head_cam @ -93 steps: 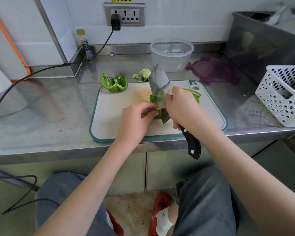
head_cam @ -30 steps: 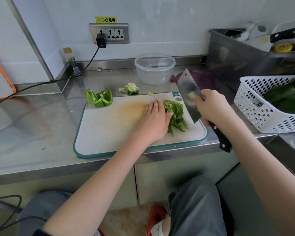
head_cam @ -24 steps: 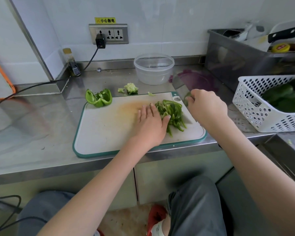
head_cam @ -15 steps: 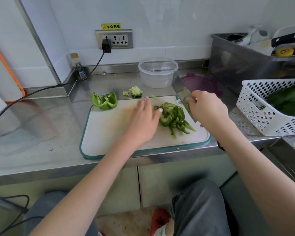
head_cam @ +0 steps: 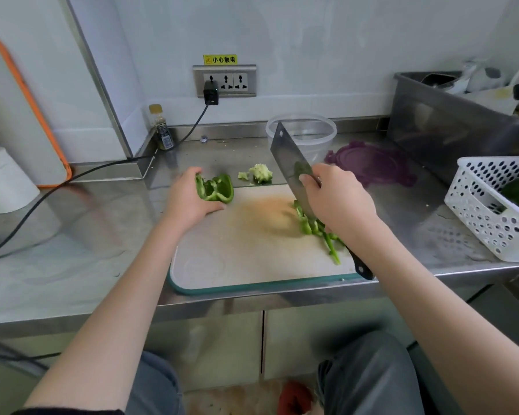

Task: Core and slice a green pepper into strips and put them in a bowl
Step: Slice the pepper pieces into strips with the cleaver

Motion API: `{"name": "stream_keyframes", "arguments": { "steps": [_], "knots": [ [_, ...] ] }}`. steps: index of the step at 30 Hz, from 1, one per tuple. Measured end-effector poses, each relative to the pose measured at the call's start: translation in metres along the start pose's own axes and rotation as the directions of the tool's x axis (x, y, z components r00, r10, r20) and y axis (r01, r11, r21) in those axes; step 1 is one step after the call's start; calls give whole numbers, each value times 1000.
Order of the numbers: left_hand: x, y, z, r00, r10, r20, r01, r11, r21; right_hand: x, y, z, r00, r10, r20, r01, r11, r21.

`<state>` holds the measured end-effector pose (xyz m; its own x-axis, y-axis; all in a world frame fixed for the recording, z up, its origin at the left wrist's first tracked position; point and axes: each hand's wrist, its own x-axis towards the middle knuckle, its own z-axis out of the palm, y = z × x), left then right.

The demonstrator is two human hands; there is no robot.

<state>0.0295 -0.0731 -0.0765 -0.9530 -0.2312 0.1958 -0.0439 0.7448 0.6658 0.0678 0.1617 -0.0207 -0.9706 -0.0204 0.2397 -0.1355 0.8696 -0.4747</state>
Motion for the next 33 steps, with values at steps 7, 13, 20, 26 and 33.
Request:
{"name": "stream_keyframes", "arguments": {
  "steps": [7, 13, 20, 26, 33],
  "knots": [
    [-34, 15, -7, 989, 134, 64, -129, 988, -82, 4, -20, 12, 994, -6, 105, -8, 990, 141],
    [-64, 14, -3, 963, 129, 237, -142, 989, 37, -17, -38, 18, 980, -20, 199, -12, 987, 158],
    [-71, 24, -8, 948, 135, 287, -157, 986, 52, -28, -42, 25, 971, 16, 240, -34, 997, 73],
    [-74, 33, -7, 946, 93, 309, -115, 992, 54, -29, -46, 32, 965, 22, 261, -44, 996, 79],
    [-71, 37, -8, 923, 81, 375, -132, 985, 111, -24, -51, 39, 962, -5, 274, 20, 998, -53]
  ]
}}
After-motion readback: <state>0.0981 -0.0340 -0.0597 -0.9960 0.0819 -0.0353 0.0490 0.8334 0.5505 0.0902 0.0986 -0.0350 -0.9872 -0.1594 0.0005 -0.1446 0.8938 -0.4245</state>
